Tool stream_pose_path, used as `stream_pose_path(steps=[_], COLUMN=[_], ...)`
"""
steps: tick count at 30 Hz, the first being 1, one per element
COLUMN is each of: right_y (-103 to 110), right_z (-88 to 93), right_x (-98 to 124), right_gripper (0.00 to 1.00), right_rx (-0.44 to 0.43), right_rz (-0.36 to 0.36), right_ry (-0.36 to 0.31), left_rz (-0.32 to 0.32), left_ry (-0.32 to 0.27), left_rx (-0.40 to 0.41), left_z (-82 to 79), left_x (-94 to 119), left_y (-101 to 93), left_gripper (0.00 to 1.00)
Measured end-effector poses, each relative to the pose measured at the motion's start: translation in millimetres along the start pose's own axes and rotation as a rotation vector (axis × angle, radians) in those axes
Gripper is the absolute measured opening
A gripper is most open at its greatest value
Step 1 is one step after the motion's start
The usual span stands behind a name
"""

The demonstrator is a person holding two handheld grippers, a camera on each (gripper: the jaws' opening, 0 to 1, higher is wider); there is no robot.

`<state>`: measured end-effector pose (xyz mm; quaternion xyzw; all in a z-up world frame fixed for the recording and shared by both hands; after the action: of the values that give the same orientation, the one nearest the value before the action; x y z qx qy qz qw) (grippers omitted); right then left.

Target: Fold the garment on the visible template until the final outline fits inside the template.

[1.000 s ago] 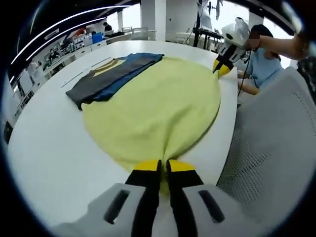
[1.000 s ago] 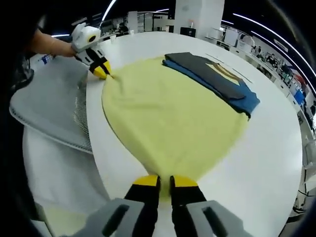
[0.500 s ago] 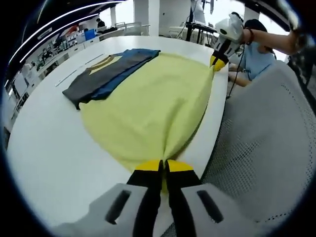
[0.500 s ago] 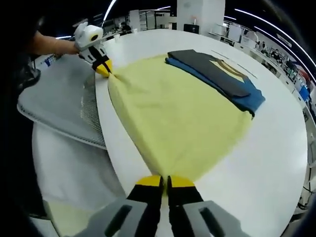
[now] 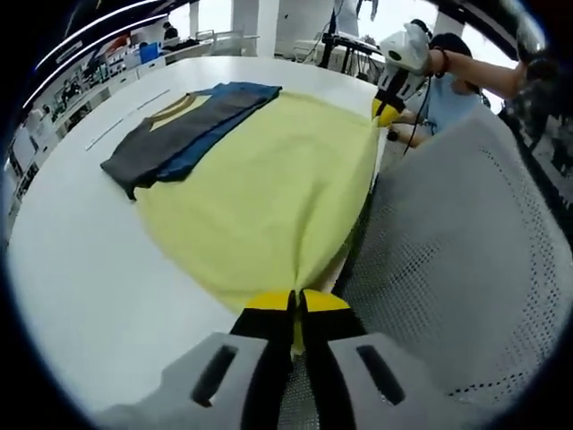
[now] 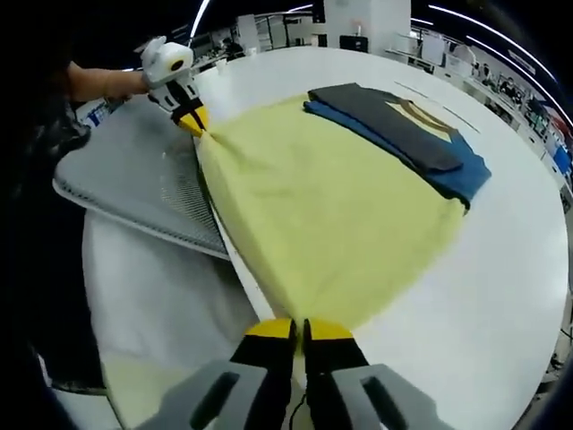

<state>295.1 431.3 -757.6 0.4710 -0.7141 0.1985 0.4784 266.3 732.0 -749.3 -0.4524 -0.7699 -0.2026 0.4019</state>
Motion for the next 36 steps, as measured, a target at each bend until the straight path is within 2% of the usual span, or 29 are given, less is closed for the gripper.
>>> stream_pose_path(steps=[2,7,10,14,19,25,33,36], right_y=[3.0,10.5,17.0,13.3,4.2,-8.9,-25.6,-34.0], right_z=[2.4,6.1,5.1,1.5,-8.0,-27.4,-49.3,-58.5], right_x=[2.7,8.1,11.1,12.0,17.7,27.5,37.0,41.5], right_gripper=[0.00,0.00,0.00,0.00,0.00,0.00,0.00,0.00], right_rx=[0.007,0.021,0.034,0.059,0.069,0.084,0.096,0.101], right_rz=[-0.010,-0.042,-0.069,-0.053,-0.016,0.035,0.093,0.129], right_ry=[0.019,0.058,0.062,0.036,0.002,-0.051,-0.110,-0.130], left_rz=[0.020,0.076,0.095,0.098,0.061,0.004,-0.045,-0.070], left_ry=[0.005,0.018,0.037,0.043,0.016,-0.028,-0.041,-0.058], left_rx=[0.023,0.024,0.023,0.055,0.072,0.074,0.037,0.018], left_z=[-0.2,1.8,4.7,2.2,-11.8,-27.4,-41.5,-51.6], left_x=[2.1,6.2,10.3,12.9,20.7,31.0,35.1,39.3], left_y=[-5.6,-18.3,-22.0,-20.5,-9.6,7.9,26.9,37.1], left_gripper=[0.00,0.00,0.00,0.00,0.00,0.00,0.00,0.00])
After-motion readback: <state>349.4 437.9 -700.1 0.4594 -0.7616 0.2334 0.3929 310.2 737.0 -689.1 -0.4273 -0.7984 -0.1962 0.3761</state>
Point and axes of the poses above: the point that each gripper's makers call its tool centre point, and the gripper's own axes: x roughly backward along the fingers, y roughly to its left, z roughly out of its underside, the point moved 1 cm from there along x, roughly backward along the fingers, and after that the axes turned 6 degrees about -x, right-handed, at the moved point
